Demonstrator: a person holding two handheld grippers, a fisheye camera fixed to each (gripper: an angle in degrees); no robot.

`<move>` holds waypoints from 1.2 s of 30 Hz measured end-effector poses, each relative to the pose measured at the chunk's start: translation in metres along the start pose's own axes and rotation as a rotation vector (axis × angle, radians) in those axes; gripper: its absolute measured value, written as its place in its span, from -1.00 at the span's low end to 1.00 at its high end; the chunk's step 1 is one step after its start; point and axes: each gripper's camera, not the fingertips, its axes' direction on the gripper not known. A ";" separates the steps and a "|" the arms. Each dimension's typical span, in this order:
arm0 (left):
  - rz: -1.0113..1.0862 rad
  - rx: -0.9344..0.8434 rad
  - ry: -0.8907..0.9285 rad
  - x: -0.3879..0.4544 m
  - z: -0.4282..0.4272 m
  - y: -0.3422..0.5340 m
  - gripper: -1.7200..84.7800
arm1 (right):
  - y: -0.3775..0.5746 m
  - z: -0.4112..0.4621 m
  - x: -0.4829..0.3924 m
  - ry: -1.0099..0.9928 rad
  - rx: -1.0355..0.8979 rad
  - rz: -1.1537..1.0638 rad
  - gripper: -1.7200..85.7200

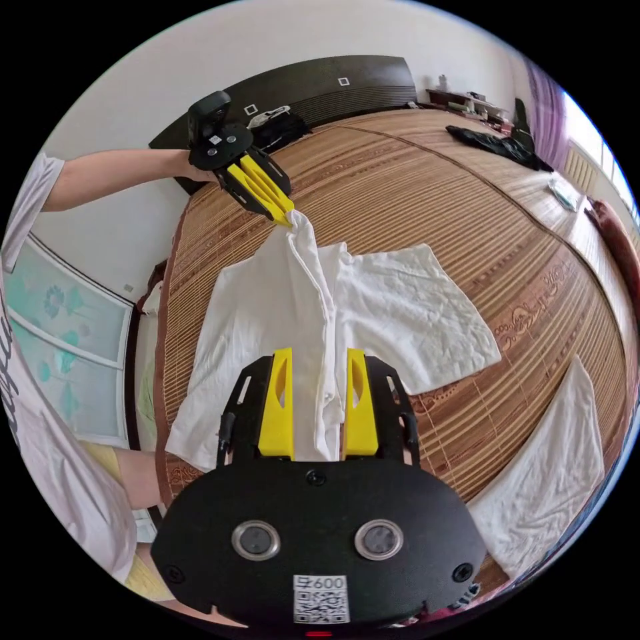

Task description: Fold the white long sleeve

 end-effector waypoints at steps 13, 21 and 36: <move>0.016 0.096 -0.025 0.078 -0.038 0.065 -0.92 | -0.048 0.070 0.036 -0.346 -0.171 -0.113 -0.68; -0.003 0.140 -0.028 0.133 -0.058 0.104 -0.92 | -0.040 0.056 0.036 -0.541 -0.071 -0.033 -0.87; -0.271 0.175 -0.141 0.239 -0.068 0.193 -0.92 | -0.119 0.077 -0.125 -0.561 -0.184 0.025 -0.98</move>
